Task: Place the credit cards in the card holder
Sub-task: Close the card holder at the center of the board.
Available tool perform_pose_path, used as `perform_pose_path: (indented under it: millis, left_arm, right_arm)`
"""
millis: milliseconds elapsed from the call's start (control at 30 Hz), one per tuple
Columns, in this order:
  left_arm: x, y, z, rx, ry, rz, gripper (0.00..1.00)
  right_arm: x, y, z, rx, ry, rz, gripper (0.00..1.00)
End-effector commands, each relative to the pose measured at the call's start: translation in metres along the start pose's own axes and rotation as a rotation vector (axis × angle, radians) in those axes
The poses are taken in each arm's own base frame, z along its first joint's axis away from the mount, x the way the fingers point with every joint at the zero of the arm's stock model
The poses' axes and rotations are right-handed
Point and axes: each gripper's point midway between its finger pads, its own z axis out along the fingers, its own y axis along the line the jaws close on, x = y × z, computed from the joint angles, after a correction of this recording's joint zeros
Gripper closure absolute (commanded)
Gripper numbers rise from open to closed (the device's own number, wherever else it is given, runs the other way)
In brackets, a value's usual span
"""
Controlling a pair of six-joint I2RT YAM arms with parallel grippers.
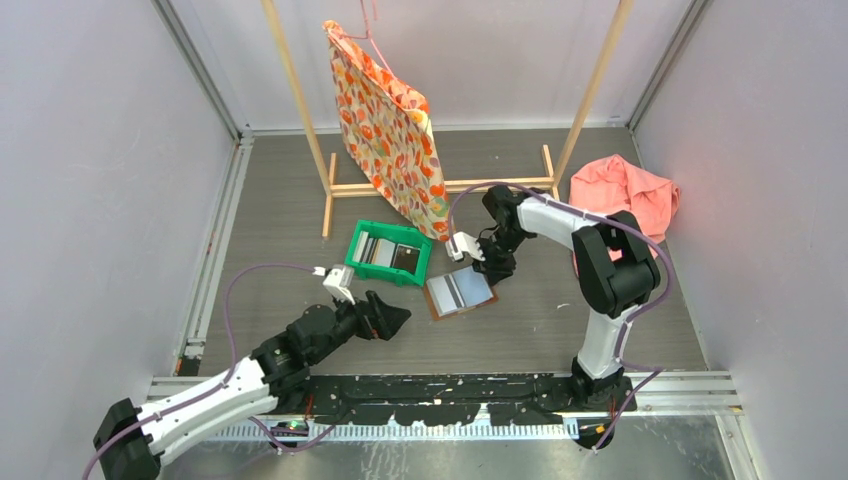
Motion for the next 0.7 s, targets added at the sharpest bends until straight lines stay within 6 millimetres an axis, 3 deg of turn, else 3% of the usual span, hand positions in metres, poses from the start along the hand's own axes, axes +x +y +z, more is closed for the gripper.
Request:
perform_pose_path:
  millis: [0,167,300,500,600,667]
  left_arm:
    - [-0.010,-0.016,0.006,0.052,-0.030,-0.046,0.04]
    - [-0.005,-0.020,0.012,0.047,0.004,-0.082,0.06]
    - [-0.006,-0.025,0.020,0.033,0.025,-0.122,0.07]
    - [0.011,-0.020,0.041,-0.057,0.110,-0.174,0.08]
    - [0.018,-0.022,0.054,-0.076,0.138,-0.169,0.08]
    - [0.021,-0.023,0.061,-0.092,0.144,-0.170,0.08]
  right_arm:
    - [0.006,0.004,0.001,0.005,0.029,-0.023,0.77]
    - [-0.004,0.007,-0.013,0.069,-0.029,-0.031,0.91]
    - [-0.021,0.010,-0.033,0.089,-0.181,0.011,0.99]
    - [-0.046,0.034,-0.052,0.009,-0.412,-0.018,0.99]
    - [-0.049,0.049,-0.054,-0.060,-0.449,-0.057,0.99]
    - [-0.051,0.048,-0.055,-0.070,-0.461,-0.057,0.99]
